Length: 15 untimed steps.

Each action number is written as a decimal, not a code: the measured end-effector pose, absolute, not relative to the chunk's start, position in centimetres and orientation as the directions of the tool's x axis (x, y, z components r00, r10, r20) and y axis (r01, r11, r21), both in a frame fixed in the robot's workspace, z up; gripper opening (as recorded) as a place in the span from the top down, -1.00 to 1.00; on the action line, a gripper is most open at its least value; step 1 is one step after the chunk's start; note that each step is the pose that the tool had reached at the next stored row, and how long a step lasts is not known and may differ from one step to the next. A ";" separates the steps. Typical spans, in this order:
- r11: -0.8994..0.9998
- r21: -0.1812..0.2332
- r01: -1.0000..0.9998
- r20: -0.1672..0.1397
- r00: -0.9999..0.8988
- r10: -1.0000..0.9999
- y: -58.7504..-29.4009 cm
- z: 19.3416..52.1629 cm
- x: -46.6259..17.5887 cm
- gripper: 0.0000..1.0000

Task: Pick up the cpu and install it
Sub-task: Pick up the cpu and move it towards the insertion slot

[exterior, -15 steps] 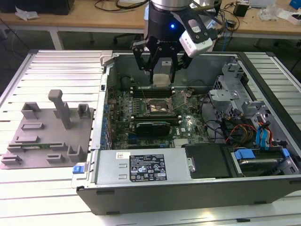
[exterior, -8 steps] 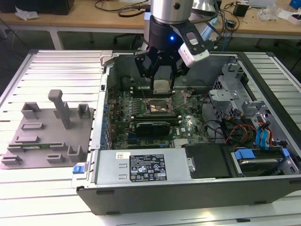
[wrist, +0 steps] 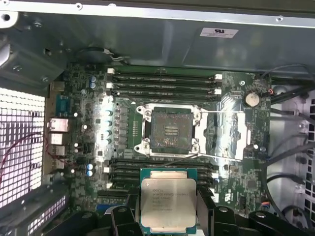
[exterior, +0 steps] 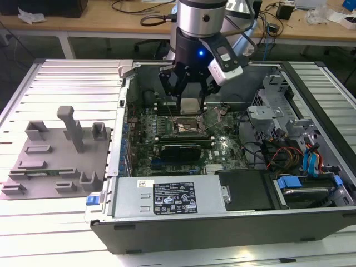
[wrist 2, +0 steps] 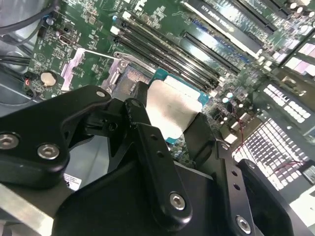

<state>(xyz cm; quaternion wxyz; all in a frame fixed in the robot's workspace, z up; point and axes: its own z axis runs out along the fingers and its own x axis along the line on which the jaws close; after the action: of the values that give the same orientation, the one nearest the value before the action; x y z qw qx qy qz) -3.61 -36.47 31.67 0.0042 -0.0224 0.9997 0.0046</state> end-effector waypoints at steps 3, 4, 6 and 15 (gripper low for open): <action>0.999 0.009 -0.045 -0.009 -0.999 -0.045 -36.1 31.0 -3.6 -0.09; 0.999 0.009 -0.045 -0.009 -0.999 -0.045 -36.0 30.8 -3.6 -0.09; 0.999 0.009 -0.045 -0.009 -0.999 -0.045 -35.7 30.3 -3.6 -0.09; 0.999 0.009 -0.045 -0.008 -0.999 -0.045 -34.5 28.5 -3.1 -0.09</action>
<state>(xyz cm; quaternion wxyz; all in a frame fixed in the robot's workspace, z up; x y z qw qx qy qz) -3.13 -34.53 28.54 0.0040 -0.0224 0.9997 0.0046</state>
